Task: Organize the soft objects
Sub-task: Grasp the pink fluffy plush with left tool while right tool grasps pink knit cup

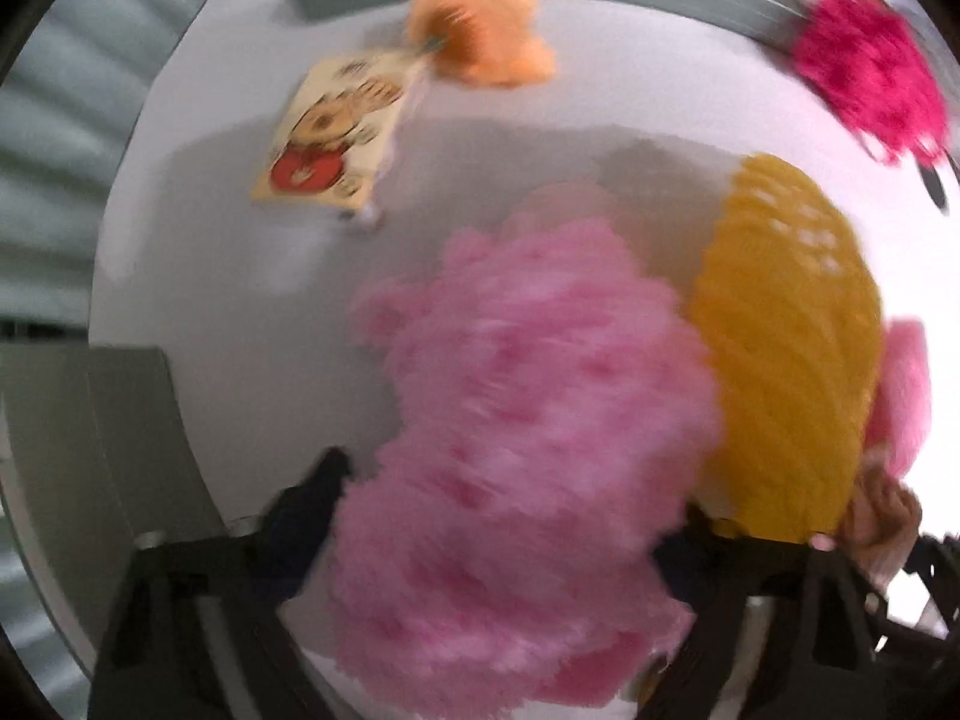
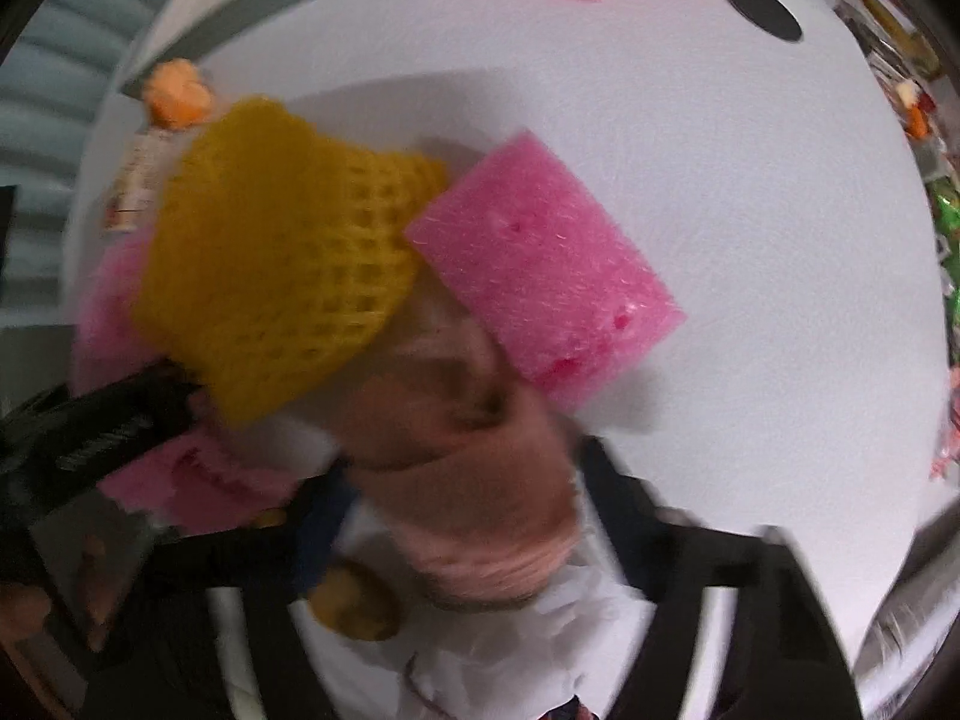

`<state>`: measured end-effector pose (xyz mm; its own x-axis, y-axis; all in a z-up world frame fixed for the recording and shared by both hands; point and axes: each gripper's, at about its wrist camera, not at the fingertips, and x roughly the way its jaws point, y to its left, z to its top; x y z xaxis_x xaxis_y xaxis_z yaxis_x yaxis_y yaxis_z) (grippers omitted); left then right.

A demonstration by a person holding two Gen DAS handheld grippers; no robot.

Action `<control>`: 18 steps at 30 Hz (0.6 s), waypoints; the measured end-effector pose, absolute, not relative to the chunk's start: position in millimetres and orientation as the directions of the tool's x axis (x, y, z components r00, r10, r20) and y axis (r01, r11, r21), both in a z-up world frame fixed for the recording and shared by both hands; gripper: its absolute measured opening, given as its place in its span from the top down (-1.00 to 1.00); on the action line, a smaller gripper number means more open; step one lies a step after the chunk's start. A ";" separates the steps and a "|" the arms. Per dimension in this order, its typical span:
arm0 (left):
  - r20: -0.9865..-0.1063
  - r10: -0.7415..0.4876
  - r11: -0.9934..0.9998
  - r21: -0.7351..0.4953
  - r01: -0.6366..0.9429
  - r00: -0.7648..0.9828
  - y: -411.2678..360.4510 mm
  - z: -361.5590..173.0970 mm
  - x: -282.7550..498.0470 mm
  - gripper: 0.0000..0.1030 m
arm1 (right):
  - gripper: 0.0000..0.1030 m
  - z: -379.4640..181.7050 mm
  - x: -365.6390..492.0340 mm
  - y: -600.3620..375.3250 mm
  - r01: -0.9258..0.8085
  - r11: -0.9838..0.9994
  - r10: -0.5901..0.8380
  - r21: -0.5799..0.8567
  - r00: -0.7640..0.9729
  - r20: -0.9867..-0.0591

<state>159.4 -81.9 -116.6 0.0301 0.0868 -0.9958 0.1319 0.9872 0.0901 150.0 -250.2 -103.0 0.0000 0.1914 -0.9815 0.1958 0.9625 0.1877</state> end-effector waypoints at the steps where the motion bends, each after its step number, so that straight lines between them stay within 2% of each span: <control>1: -0.997 0.076 0.987 0.079 0.142 0.030 -83.9 -114.2 156.9 -0.28 | -0.18 -102.5 149.8 -250.3 0.196 0.962 0.195 0.190 -0.010 -0.981; 2: -0.996 0.078 0.985 0.082 0.151 0.031 -85.7 -111.6 154.2 -0.12 | -0.16 -102.2 149.9 -249.7 0.197 0.961 0.200 0.194 -0.012 -0.980; 4: -0.994 0.096 0.981 0.104 0.165 0.053 -88.0 -105.9 148.4 -0.04 | -0.12 -97.7 149.3 -249.9 0.196 0.960 0.205 0.199 -0.008 -0.979; 18: -0.990 -0.027 0.983 -0.001 0.184 0.137 -87.4 -38.2 86.9 -0.03 | -0.13 -38.1 116.8 -283.0 0.203 0.952 0.217 0.231 0.090 -0.972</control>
